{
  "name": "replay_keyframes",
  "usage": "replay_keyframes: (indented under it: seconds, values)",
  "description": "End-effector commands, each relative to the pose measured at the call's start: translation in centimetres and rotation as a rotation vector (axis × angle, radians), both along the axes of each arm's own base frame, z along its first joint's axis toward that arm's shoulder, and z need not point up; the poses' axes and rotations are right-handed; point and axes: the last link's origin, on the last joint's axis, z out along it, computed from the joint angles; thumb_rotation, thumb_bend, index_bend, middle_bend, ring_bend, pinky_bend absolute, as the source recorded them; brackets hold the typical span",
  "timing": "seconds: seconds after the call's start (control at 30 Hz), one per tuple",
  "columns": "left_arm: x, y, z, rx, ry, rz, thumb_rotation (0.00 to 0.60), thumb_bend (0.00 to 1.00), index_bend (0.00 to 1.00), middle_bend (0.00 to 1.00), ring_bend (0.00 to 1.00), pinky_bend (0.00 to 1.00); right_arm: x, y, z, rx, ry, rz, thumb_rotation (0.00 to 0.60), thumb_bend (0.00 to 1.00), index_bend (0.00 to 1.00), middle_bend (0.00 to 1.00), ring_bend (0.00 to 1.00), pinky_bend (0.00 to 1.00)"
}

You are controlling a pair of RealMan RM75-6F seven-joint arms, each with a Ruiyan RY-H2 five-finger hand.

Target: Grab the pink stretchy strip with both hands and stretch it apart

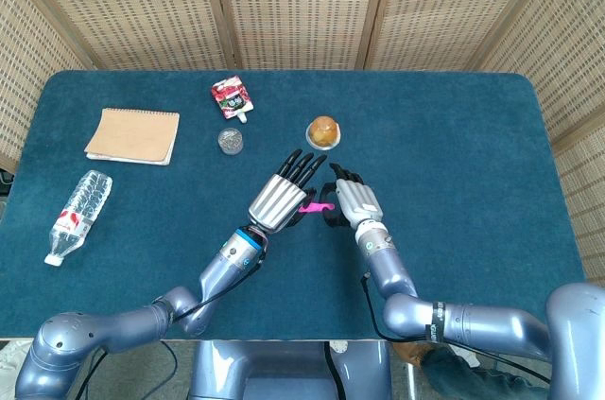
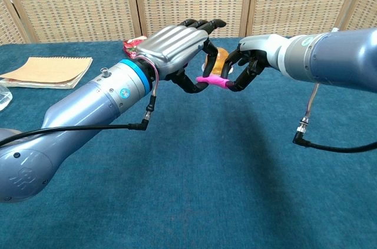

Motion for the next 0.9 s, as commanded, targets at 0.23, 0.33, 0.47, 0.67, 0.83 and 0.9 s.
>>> replay_keyframes:
  seconds: [0.23,0.33,0.47,0.67,0.83,0.9]
  values:
    - [-0.2,0.1,0.2,0.004,-0.003,0.006,0.600,0.53,0.80,0.00,0.00,0.00,-0.2,0.0,0.3,-0.001,-0.006,-0.002,0.600,0.64,0.77,0.07,0.00,0.00]
    - [-0.3,0.1,0.3,-0.003,-0.021,0.010,0.600,0.54,0.83,0.00,0.00,0.00,-0.4,-0.1,0.5,-0.007,-0.010,-0.005,0.600,0.65,0.78,0.07,0.00,0.00]
    - [-0.8,0.4,0.8,0.008,-0.023,0.012,0.600,0.55,0.84,0.00,0.00,0.00,-1.0,-0.3,0.9,-0.020,-0.014,-0.020,0.600,0.66,0.78,0.07,0.00,0.00]
    - [-1.9,1.1,2.3,0.035,-0.027,0.024,0.600,0.55,0.84,0.00,0.00,0.00,-2.2,-0.8,1.6,-0.037,-0.015,-0.044,0.600,0.67,0.78,0.07,0.00,0.00]
    - [-2.9,1.8,4.0,0.072,-0.037,0.041,0.600,0.55,0.84,0.00,0.00,0.00,-3.6,-1.3,2.4,-0.057,-0.005,-0.068,0.600,0.67,0.78,0.07,0.00,0.00]
    - [-3.3,2.1,4.7,0.086,-0.041,0.050,0.600,0.55,0.84,0.00,0.00,0.00,-4.2,-1.4,2.7,-0.063,-0.003,-0.080,0.600,0.67,0.79,0.07,0.00,0.00]
